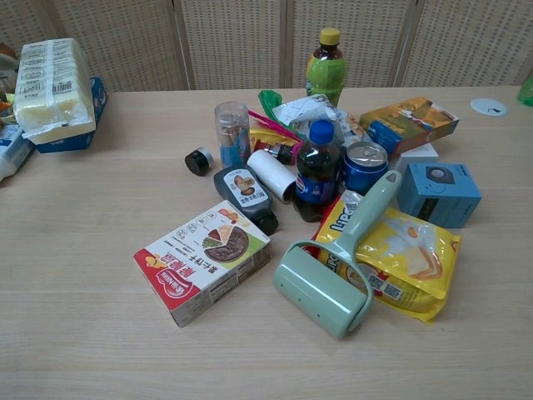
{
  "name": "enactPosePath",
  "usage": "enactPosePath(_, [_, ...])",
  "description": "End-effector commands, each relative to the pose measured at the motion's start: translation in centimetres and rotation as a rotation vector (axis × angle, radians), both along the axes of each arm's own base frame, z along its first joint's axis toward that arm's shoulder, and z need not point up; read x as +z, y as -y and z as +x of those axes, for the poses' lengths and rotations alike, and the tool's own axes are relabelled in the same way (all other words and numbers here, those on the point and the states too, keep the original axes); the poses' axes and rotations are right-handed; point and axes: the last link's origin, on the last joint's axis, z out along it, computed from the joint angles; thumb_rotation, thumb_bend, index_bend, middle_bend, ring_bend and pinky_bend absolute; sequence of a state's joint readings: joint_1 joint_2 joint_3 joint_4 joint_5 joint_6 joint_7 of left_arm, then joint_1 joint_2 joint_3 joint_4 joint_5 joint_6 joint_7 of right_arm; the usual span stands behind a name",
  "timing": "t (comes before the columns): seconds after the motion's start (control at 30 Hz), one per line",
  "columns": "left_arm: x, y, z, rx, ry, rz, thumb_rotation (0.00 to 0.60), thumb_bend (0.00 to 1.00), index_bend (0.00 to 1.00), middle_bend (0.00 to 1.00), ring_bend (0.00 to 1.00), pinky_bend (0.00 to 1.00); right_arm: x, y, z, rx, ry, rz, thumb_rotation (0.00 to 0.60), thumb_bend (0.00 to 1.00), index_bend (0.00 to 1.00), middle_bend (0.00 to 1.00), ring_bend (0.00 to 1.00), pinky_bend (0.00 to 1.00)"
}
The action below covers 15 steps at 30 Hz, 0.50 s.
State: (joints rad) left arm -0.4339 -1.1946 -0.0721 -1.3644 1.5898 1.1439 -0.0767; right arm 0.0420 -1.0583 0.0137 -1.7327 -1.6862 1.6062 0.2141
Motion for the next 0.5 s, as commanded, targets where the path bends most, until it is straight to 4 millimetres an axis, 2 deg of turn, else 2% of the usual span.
enactPosePath(0.03, [-2.6, -3.4, 4.4, -0.054, -0.093, -0.063, 0.6, 0.0, 0.0, 0.0, 0.0, 0.0, 0.1, 0.1, 0.0, -0.001, 0.003, -0.001, 0.6, 0.0, 0.0, 0.0, 0.0, 0.0])
enactPosePath(0.2, [-5.8, -5.8, 7.0, -0.057, -0.173, -0.108, 0.6, 0.0, 0.0, 0.0, 0.0, 0.0, 0.1, 0.3, -0.3, -0.007, 0.006, 0.0, 0.6, 0.0, 0.0, 0.0, 0.0, 0.0])
enactPosePath(0.5, [-10.7, -9.1, 8.9, 0.007, -0.257, -0.119, 0.6, 0.0, 0.0, 0.0, 0.0, 0.0, -0.1, 0.7, -0.7, -0.027, 0.007, 0.013, 0.6, 0.0, 0.0, 0.0, 0.0, 0.0])
